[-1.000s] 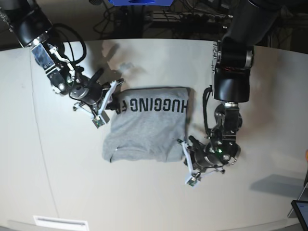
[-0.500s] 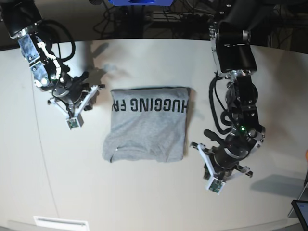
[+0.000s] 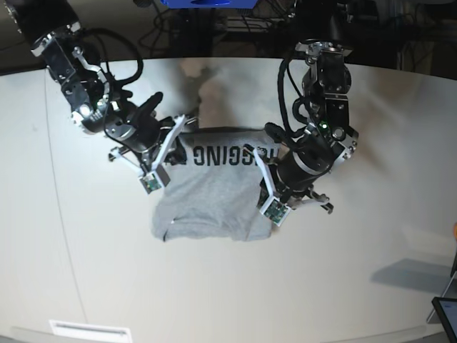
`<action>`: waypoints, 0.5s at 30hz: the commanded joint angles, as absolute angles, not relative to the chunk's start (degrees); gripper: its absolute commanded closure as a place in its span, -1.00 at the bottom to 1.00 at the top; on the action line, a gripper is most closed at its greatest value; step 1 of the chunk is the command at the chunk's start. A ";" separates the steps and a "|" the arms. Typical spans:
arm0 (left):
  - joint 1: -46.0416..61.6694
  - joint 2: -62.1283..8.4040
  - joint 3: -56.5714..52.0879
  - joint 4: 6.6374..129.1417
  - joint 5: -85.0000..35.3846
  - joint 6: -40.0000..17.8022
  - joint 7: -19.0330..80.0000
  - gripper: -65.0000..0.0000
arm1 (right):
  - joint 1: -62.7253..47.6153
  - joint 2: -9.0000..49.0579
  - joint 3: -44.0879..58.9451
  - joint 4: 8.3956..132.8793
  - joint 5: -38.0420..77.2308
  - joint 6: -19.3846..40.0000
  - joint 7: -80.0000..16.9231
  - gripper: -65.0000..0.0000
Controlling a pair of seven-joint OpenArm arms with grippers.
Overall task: Fold the T-shirt properly
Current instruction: 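Grasp the printed edge with both grippers and straighten the bundle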
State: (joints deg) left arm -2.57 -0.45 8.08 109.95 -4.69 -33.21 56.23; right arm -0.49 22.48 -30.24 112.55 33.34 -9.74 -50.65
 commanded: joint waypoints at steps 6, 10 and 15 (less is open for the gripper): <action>0.13 -0.31 7.69 110.90 -5.41 -32.92 54.37 1.00 | 1.01 20.53 -30.90 111.52 33.54 -9.71 -49.19 0.97; 1.89 -0.40 7.69 109.41 -5.41 -32.92 54.29 1.00 | -0.13 19.82 -30.90 109.76 33.54 -9.71 -49.01 0.97; 2.07 -1.45 7.69 101.32 -5.41 -32.92 49.63 1.00 | -2.59 20.26 -30.90 106.33 33.54 -9.71 -44.88 0.97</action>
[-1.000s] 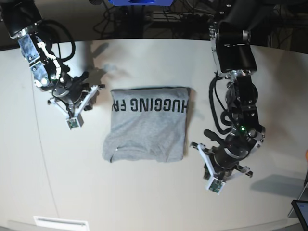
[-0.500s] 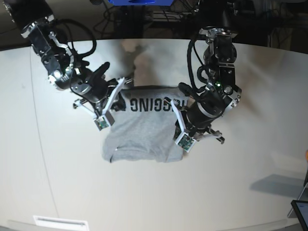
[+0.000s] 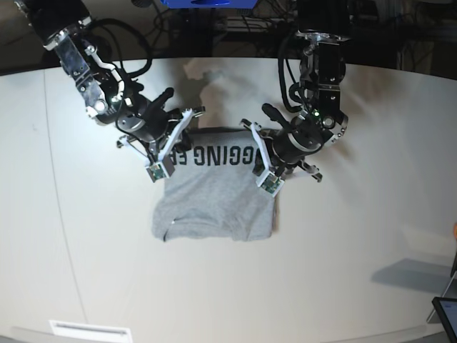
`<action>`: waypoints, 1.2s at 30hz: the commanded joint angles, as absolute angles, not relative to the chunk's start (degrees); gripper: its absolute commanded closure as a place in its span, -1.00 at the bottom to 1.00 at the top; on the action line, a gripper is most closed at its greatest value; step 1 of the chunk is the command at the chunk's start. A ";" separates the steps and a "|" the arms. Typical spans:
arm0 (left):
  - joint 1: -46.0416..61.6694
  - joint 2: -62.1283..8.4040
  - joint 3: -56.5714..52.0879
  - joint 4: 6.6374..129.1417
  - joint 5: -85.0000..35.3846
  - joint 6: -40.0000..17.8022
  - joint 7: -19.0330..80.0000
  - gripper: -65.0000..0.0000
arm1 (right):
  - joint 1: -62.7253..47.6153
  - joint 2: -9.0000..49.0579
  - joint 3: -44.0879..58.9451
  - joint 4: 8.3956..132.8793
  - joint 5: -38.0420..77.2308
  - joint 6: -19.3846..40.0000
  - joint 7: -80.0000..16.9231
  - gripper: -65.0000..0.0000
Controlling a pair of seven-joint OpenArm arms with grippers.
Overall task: Fold the T-shirt properly
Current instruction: 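Grasp the printed edge with both grippers and straighten the bundle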
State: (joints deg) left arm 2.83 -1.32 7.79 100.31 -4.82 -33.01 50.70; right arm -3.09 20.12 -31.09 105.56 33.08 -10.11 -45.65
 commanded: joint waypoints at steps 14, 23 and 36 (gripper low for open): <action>2.86 -6.11 5.58 99.38 -5.41 -32.92 46.55 1.00 | -4.62 20.44 -30.99 100.88 33.54 -9.71 -40.75 0.97; -0.57 -6.02 -0.66 109.93 -5.93 -32.92 52.79 1.00 | -1.27 19.82 -30.81 107.56 33.54 -9.71 -45.58 0.97; 3.12 -6.11 -11.30 115.91 -6.02 -32.92 52.79 1.00 | 6.20 18.24 -34.68 109.85 33.63 -9.71 -46.02 0.96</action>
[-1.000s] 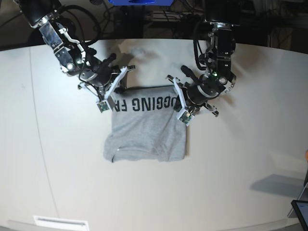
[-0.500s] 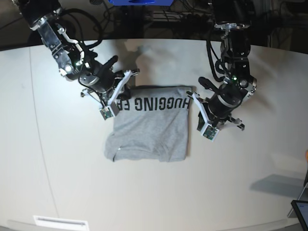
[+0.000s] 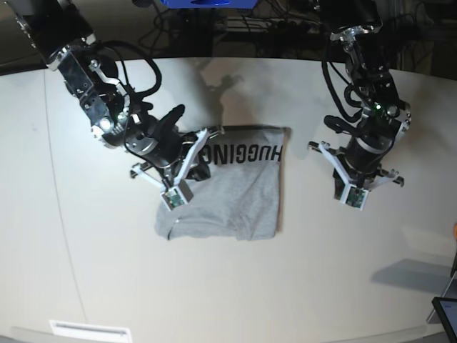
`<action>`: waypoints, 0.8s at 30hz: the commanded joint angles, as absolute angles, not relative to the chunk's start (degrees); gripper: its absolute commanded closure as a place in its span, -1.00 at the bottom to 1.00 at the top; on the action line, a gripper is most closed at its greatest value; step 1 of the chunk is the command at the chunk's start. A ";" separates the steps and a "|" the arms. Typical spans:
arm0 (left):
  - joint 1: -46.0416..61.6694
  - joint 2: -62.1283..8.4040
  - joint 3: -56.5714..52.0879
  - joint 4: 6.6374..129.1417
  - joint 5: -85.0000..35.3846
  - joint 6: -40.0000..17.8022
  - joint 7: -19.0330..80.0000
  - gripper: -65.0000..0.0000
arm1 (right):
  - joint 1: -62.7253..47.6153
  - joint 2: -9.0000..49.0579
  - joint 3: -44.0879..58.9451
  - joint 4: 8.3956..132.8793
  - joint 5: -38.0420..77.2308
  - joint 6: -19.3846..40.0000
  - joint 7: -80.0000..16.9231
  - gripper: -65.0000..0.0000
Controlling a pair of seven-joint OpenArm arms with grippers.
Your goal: Fold the T-shirt properly
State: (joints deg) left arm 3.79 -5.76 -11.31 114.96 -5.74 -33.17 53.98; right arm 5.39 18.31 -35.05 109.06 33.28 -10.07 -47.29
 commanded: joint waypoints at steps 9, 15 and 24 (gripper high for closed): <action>16.57 -5.76 -13.58 116.00 -5.93 -40.00 34.33 1.00 | 2.51 21.32 -36.53 110.90 29.93 -18.68 -41.98 0.97; 26.95 -5.58 -12.97 113.98 -6.02 -40.00 10.33 1.00 | -8.75 22.73 -36.88 111.52 10.42 -18.86 -21.76 0.97; 36.44 -3.21 -12.88 109.93 -6.02 -40.00 -11.65 1.00 | -24.04 22.64 -32.48 111.43 -4.53 -19.03 -2.15 0.97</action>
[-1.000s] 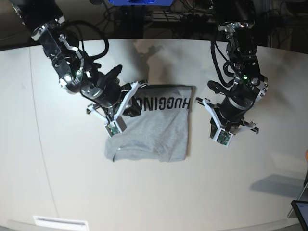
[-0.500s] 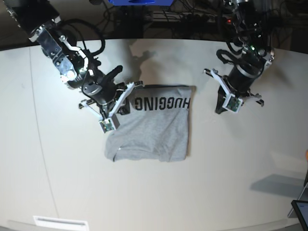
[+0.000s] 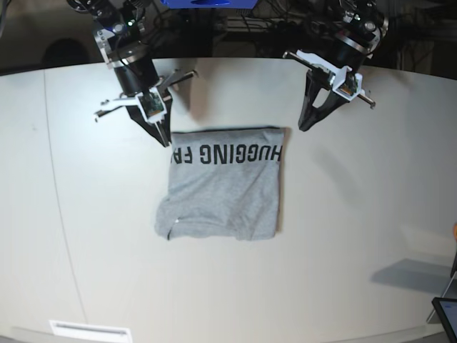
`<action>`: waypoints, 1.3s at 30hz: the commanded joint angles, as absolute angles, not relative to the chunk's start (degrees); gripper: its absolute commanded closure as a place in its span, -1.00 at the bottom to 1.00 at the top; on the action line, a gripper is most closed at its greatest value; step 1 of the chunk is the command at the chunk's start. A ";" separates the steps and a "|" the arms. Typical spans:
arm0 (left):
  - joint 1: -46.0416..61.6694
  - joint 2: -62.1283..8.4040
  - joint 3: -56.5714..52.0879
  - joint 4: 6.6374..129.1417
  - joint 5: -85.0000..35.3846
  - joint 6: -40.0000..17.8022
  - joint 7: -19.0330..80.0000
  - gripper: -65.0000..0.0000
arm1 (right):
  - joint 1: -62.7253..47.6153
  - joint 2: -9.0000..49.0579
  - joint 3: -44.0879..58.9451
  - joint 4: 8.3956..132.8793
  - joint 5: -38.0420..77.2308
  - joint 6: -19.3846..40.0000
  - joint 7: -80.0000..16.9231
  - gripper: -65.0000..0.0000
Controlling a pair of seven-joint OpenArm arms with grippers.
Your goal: Fold the T-shirt properly
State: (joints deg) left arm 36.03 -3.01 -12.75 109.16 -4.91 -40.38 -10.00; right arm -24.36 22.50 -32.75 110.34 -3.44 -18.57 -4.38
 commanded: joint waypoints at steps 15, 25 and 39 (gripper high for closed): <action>49.36 -3.74 -11.38 98.68 -6.02 -40.00 -30.37 1.00 | -49.01 20.18 -18.77 111.16 -4.88 -19.12 14.81 0.97; 55.52 -3.74 -5.85 89.71 -5.41 -40.00 -40.31 1.00 | -59.74 10.77 -8.48 109.23 -4.88 -19.12 14.81 0.97; 51.82 -3.30 -5.41 63.25 -5.41 -40.00 -42.59 1.00 | -60.62 10.51 -4.70 84.79 -4.53 -19.12 14.73 0.97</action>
State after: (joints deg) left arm 50.61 -3.20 -5.32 62.67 -4.95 -39.51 -41.36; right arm -59.51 10.37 -4.73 83.74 -4.47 -18.50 13.30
